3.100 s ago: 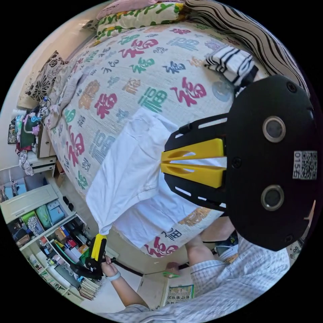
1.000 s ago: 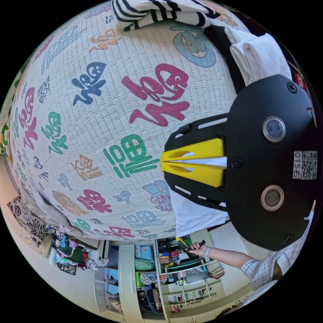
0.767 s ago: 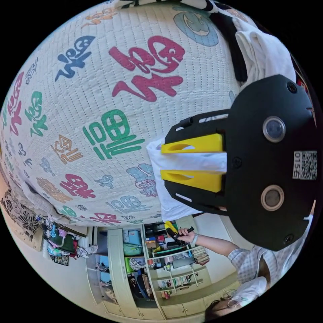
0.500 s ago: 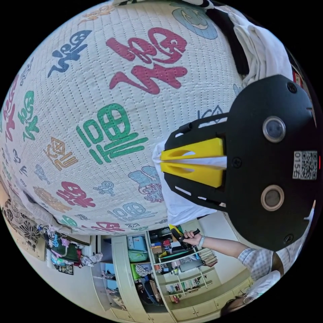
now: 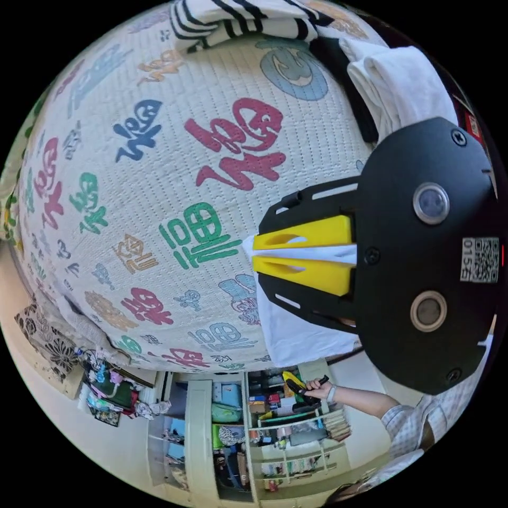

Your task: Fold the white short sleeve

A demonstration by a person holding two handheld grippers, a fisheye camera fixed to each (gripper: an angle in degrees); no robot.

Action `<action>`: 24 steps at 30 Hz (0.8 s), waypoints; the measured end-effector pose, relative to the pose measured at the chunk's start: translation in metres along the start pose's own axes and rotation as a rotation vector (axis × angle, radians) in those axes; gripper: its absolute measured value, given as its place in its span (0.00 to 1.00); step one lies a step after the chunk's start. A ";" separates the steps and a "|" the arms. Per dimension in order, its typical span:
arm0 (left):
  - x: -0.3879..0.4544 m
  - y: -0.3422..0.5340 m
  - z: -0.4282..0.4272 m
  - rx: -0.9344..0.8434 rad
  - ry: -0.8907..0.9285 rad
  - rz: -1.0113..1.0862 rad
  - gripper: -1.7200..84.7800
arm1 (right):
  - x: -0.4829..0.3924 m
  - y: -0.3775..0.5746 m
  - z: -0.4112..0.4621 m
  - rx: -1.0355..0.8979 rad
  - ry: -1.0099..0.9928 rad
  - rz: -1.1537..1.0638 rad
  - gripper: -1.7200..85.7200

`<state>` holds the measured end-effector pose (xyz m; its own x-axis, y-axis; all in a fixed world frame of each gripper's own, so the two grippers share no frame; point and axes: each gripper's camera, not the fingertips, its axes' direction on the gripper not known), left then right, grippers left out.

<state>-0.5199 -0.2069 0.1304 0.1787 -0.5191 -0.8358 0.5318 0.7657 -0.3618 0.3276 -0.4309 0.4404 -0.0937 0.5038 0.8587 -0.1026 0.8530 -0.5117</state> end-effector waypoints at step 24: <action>-0.007 0.283 0.047 -0.009 -0.206 -0.054 0.09 | -0.522 0.031 0.377 -0.539 0.313 -1.105 0.10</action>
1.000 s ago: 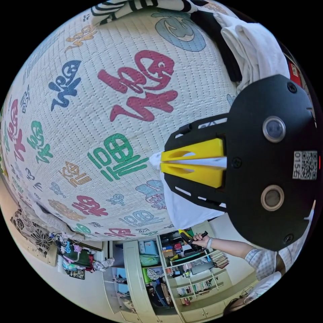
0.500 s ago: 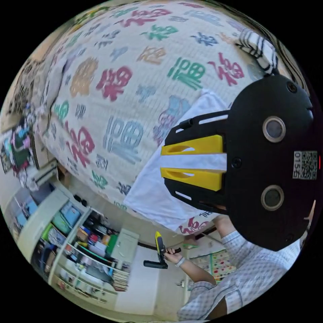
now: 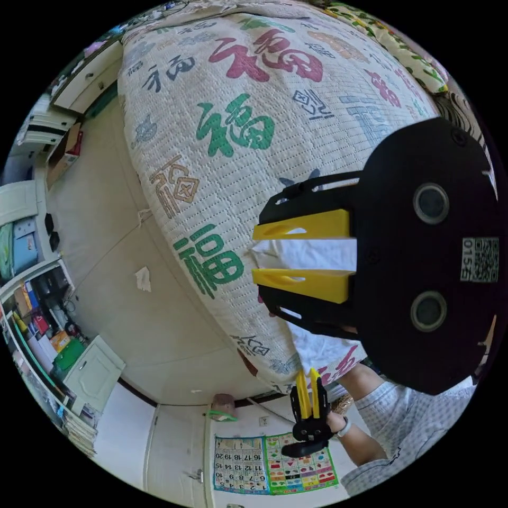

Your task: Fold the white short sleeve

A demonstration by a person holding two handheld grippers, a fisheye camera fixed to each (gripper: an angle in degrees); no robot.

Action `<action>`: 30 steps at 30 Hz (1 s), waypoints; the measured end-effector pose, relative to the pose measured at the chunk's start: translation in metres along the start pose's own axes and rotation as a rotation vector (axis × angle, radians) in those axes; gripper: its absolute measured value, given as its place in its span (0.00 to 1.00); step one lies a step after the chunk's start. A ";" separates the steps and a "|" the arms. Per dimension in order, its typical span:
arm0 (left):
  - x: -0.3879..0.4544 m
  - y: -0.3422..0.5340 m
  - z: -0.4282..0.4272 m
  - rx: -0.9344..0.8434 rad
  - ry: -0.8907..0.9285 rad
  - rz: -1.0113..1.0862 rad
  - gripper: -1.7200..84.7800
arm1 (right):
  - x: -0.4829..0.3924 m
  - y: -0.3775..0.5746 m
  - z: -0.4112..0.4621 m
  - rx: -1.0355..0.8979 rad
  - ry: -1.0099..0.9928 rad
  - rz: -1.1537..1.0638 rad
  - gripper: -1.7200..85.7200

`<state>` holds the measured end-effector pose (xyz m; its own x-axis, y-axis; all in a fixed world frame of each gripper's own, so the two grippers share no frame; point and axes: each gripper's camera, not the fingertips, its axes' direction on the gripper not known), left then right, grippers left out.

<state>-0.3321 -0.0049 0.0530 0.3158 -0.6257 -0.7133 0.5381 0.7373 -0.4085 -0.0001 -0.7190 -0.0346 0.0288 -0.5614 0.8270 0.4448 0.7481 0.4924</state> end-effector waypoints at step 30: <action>0.403 0.154 0.190 -0.045 0.312 0.771 0.01 | 0.208 0.426 -0.075 0.277 -0.106 0.426 0.01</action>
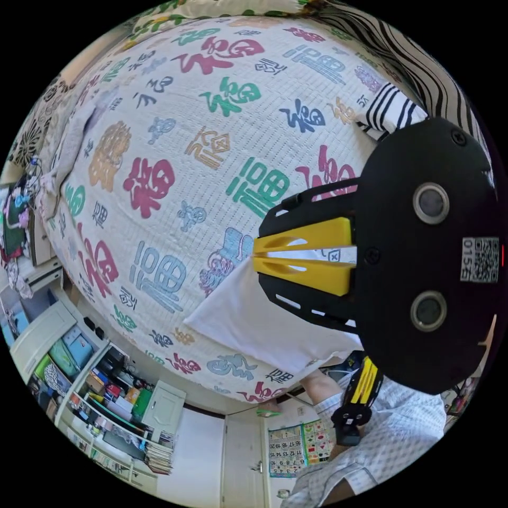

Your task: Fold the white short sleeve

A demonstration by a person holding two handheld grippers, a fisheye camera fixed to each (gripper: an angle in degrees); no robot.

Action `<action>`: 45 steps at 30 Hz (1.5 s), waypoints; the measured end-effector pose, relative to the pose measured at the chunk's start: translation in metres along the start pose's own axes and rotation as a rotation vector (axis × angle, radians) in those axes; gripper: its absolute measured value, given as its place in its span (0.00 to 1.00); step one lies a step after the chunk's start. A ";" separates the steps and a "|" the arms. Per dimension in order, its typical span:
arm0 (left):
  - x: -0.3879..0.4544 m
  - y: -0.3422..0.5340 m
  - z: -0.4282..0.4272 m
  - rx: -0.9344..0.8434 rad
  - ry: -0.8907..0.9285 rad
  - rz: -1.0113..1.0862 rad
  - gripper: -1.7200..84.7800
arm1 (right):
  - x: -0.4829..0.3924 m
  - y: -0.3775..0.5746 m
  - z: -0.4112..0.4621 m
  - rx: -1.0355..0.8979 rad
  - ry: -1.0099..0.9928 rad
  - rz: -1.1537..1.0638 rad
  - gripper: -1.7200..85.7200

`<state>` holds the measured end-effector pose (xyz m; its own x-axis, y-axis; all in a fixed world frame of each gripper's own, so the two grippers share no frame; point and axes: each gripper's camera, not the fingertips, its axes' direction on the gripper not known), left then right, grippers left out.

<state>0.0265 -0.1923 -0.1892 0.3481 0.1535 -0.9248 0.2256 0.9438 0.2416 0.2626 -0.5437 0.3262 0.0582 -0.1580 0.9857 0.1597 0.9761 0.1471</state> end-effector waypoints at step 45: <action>-0.503 -0.155 -0.031 -0.038 0.484 -0.338 0.17 | 0.205 0.157 -0.116 0.193 -0.734 0.251 0.15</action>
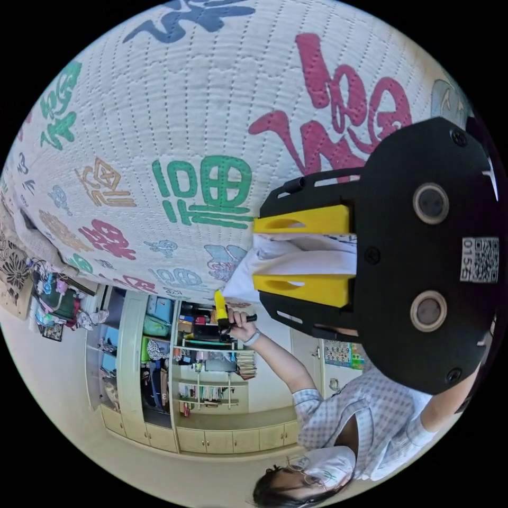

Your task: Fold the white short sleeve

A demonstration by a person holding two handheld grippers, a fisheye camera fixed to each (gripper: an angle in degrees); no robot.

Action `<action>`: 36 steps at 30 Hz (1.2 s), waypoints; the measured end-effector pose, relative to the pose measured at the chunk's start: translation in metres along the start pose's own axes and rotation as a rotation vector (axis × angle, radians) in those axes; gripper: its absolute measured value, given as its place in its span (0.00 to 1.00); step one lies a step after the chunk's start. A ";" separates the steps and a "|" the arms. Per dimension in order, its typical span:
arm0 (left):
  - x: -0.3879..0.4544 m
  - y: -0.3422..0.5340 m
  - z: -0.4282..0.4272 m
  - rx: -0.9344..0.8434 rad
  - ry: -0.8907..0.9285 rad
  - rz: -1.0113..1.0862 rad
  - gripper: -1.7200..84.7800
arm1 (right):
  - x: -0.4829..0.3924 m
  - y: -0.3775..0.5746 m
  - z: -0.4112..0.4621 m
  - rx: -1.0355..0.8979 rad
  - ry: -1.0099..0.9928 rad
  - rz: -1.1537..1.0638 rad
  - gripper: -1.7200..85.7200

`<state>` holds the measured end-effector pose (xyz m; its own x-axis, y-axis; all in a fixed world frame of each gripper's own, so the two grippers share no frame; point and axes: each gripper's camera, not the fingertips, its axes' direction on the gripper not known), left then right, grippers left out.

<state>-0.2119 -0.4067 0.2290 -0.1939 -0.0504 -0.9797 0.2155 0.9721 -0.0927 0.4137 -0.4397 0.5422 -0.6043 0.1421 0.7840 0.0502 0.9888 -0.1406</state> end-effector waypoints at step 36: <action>0.121 0.255 0.109 -0.422 -0.442 0.571 0.02 | -0.236 0.350 0.171 -0.456 0.705 -0.698 0.08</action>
<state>-0.0756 -0.1895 0.0672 0.2482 0.4767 -0.8433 -0.2269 0.8749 0.4278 0.4374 -0.1350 0.2047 -0.0301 -0.6065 0.7945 0.2515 0.7647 0.5933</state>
